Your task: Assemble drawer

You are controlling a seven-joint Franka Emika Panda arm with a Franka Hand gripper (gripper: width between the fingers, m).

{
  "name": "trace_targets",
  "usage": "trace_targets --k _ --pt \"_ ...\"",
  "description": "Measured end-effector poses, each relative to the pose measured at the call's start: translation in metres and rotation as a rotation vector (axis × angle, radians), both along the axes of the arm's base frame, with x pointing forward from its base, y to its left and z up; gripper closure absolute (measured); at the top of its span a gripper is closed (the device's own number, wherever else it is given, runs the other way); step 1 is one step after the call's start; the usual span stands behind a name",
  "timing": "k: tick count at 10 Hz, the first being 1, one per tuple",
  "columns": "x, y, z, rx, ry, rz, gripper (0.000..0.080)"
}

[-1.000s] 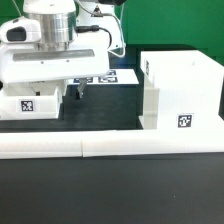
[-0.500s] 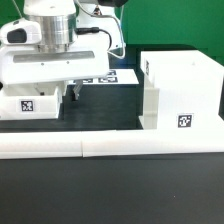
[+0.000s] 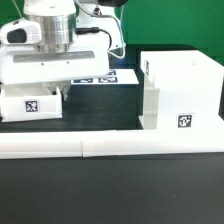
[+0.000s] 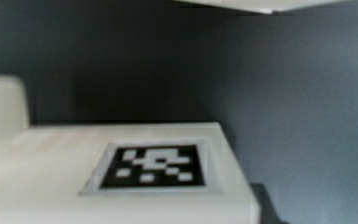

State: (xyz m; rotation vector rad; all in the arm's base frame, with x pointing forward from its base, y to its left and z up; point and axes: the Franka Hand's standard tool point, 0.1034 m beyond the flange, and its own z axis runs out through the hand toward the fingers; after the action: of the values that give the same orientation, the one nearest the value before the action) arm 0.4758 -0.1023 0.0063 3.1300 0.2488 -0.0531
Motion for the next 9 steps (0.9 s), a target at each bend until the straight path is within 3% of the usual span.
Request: trace_targets --k 4,9 --pt "0.002 0.005 0.002 0.004 0.003 -0.002 0.0758" --pt "0.029 0.051 0.031 0.035 0.008 0.037 0.0758"
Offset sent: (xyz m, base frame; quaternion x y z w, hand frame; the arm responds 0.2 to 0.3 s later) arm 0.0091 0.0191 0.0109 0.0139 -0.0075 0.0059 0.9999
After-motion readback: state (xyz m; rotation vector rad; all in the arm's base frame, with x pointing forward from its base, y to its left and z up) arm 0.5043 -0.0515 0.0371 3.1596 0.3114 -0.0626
